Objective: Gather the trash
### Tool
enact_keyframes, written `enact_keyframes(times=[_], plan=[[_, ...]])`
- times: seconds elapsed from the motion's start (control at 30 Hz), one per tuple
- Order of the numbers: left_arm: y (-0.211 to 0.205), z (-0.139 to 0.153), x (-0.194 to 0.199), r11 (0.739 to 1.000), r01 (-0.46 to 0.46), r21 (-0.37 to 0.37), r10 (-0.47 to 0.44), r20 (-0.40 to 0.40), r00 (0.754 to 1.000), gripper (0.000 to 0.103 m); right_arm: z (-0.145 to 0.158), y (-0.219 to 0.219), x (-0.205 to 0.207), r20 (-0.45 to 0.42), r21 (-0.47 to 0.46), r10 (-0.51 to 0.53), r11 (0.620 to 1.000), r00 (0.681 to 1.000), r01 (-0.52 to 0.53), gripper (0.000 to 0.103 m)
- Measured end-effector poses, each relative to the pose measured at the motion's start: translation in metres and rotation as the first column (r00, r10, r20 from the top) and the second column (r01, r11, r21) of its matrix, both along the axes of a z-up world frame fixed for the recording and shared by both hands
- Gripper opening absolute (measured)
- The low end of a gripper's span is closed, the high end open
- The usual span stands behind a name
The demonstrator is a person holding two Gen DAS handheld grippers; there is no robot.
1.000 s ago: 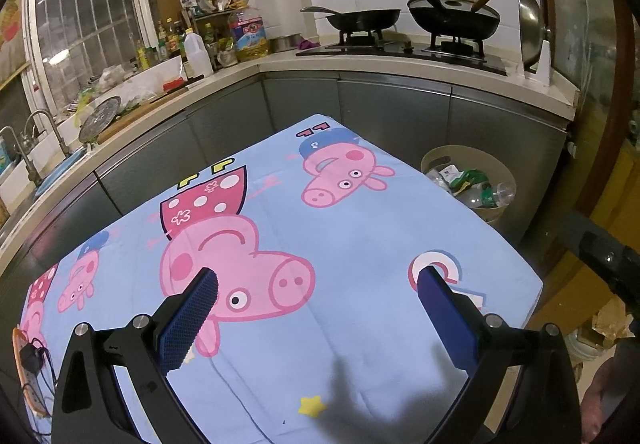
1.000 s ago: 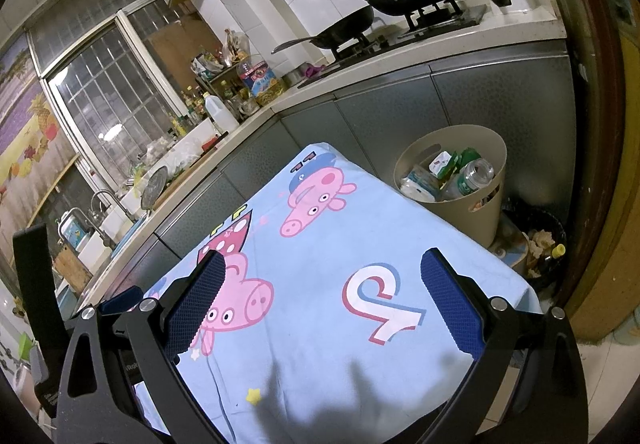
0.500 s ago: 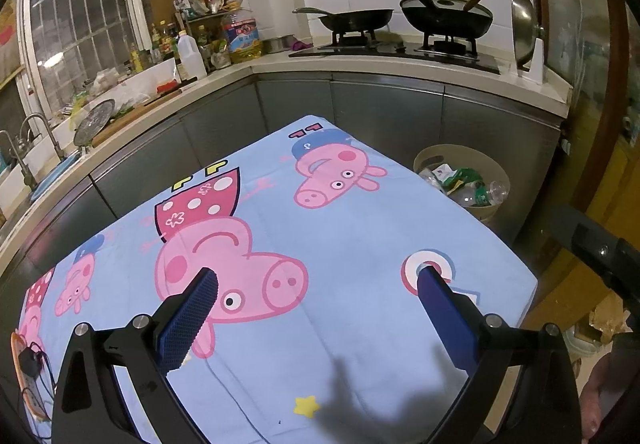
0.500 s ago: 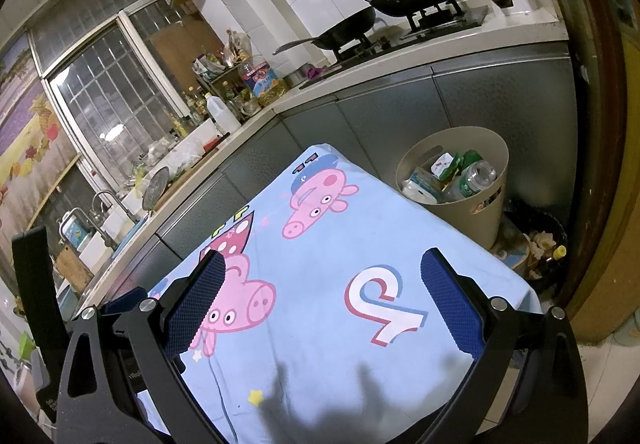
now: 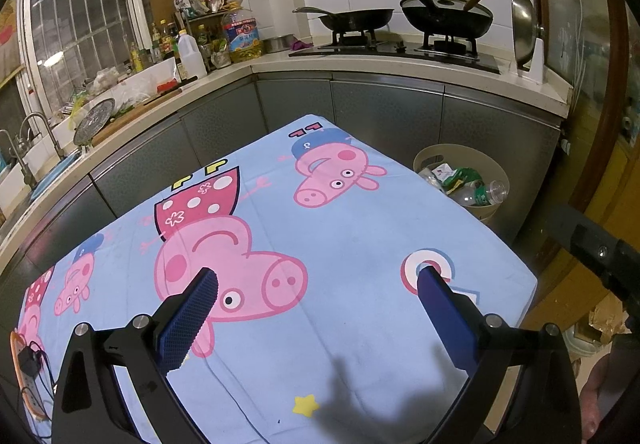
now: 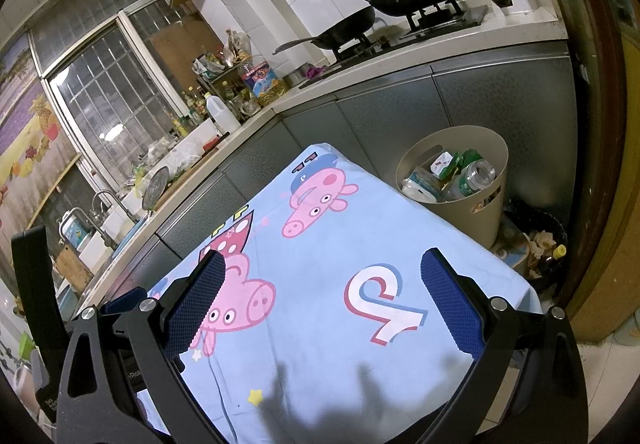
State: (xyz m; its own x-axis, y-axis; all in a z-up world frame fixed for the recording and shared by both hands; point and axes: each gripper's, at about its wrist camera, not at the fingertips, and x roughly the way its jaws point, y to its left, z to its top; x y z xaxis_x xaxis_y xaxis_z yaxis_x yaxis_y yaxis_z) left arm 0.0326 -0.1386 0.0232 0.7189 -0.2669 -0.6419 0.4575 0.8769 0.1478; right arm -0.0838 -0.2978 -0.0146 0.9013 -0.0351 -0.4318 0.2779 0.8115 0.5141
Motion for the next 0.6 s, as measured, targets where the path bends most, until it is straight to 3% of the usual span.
enact_keyframes(times=[0.6], plan=[[0.0000,0.0013,-0.0024,1.000,0.011,-0.025,-0.011,0.004,1.000,0.099,-0.0027,-0.0011,0.0054,-0.009,0.005,0.006,1.000,1.000,-0.006,0.097]])
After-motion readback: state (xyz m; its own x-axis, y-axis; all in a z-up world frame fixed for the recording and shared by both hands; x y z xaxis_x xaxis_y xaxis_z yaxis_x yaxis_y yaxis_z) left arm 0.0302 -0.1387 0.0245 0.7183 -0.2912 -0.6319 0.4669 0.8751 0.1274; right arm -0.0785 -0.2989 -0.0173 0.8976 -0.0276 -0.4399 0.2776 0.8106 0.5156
